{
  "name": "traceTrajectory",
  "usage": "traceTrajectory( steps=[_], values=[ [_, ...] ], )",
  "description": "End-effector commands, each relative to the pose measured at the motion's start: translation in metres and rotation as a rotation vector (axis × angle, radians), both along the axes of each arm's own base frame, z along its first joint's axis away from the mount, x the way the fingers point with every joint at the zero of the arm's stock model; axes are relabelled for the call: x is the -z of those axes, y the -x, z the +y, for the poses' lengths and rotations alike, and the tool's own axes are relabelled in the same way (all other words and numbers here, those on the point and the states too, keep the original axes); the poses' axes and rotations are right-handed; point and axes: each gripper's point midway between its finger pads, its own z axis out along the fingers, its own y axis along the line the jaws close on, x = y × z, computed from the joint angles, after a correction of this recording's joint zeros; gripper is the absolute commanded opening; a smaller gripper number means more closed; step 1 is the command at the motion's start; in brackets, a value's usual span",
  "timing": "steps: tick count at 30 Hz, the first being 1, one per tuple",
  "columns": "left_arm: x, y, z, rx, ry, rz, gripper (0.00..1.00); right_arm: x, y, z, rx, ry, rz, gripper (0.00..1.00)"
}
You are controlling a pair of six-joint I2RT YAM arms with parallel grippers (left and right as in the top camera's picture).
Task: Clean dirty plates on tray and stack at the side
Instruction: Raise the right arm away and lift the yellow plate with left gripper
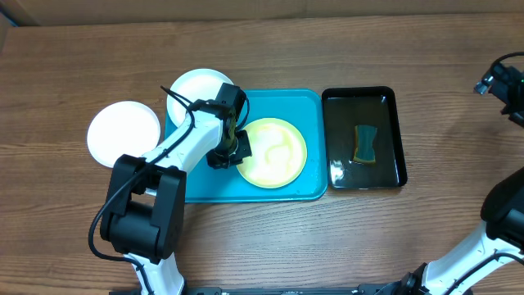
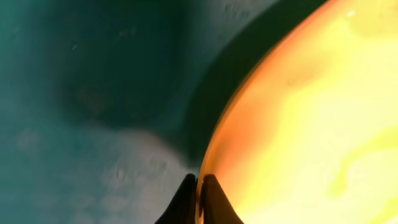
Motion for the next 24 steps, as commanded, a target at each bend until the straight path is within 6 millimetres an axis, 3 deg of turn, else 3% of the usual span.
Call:
traceTrajectory(
  steps=[1,8,24],
  values=[
    [-0.019,-0.017,0.000,0.018,0.002,-0.021,0.04,-0.009,-0.003,-0.002,-0.002,0.014,-0.024,1.00],
    [-0.068,-0.037,-0.007,0.103,0.019,-0.069,0.04,-0.009,-0.003,-0.002,-0.002,0.014,-0.024,1.00],
    [-0.144,-0.084,-0.035,0.159,0.045,-0.300,0.04,-0.009,-0.003,-0.002,-0.002,0.014,-0.024,1.00]
  ],
)
